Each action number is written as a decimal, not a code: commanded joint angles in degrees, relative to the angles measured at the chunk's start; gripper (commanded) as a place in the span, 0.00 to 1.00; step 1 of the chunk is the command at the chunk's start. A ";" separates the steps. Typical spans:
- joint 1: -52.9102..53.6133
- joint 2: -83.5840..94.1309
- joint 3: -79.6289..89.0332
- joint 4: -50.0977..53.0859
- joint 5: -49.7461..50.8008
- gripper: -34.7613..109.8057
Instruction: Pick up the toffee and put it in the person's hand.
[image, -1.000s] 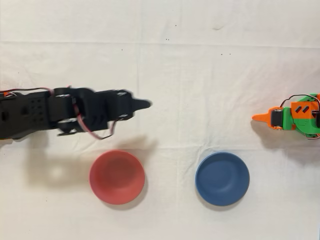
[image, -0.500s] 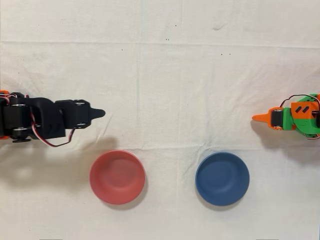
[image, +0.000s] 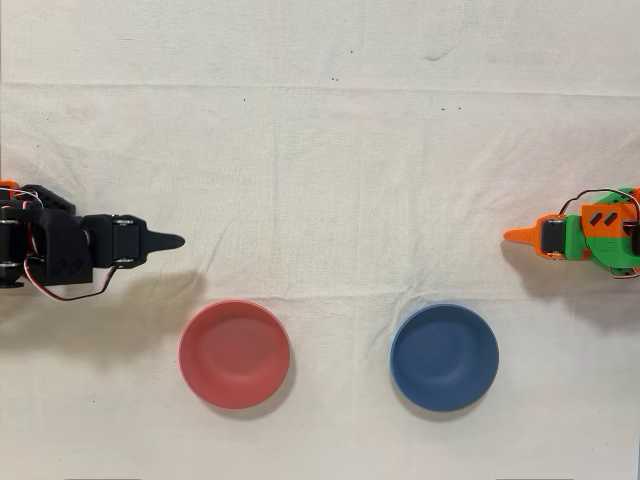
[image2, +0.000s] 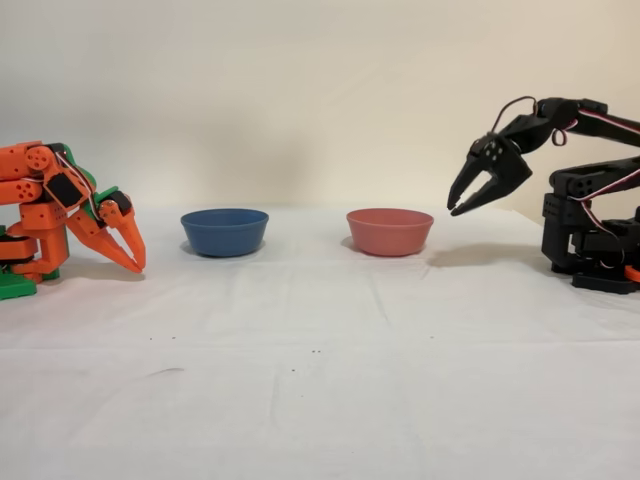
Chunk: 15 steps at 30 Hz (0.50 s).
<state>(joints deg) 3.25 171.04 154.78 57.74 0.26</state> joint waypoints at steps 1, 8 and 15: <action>1.41 6.68 2.81 1.85 0.18 0.24; 1.41 15.12 8.96 4.83 1.05 0.24; 1.41 20.57 13.89 5.54 1.41 0.24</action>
<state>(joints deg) 3.87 188.70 168.13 62.75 0.70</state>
